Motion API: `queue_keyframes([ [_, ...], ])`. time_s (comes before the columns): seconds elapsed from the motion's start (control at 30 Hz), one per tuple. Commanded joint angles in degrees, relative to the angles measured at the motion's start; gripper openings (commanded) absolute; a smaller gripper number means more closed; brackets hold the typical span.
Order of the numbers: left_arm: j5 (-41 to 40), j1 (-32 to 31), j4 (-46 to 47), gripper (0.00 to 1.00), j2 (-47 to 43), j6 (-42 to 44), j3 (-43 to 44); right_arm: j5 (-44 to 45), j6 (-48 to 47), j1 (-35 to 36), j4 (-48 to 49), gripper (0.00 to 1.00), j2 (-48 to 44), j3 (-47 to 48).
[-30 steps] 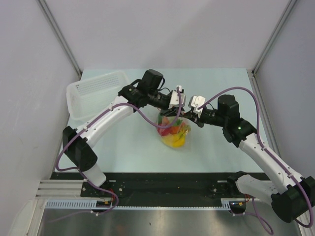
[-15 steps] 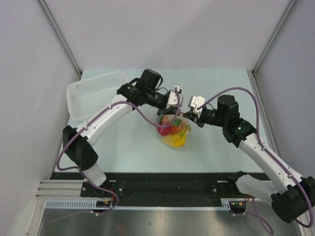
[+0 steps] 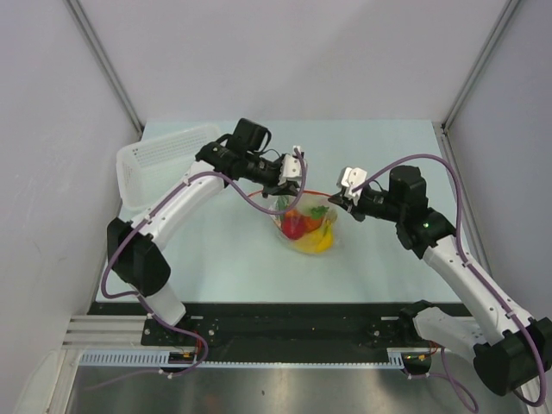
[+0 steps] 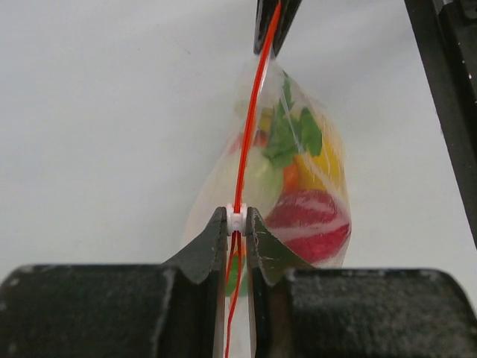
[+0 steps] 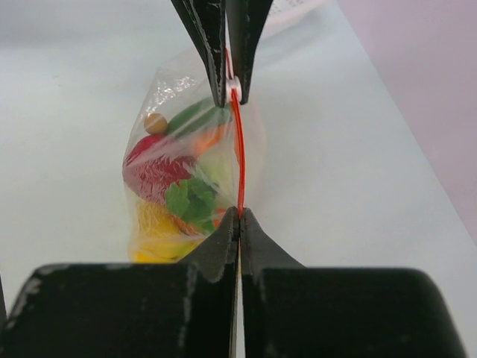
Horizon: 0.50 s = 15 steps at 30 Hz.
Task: Place the food in the zip-top bag and seal the zipper
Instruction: Zip the zipper food storage bag at the center of the board.
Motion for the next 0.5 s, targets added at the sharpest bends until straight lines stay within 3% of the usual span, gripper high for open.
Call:
queue_keyframes([
  [0.0, -2.3, 2.5, -1.0, 0.11, -2.2, 2.9, -1.7, -1.2, -2.7, -2.3, -1.0, 0.0, -2.3, 0.2],
  [0.47, -4.4, 7.3, -2.6, 0.08, -4.3, 6.3, -5.0, -1.1, -6.1, -7.6, -4.8, 0.0, -4.5, -1.1],
])
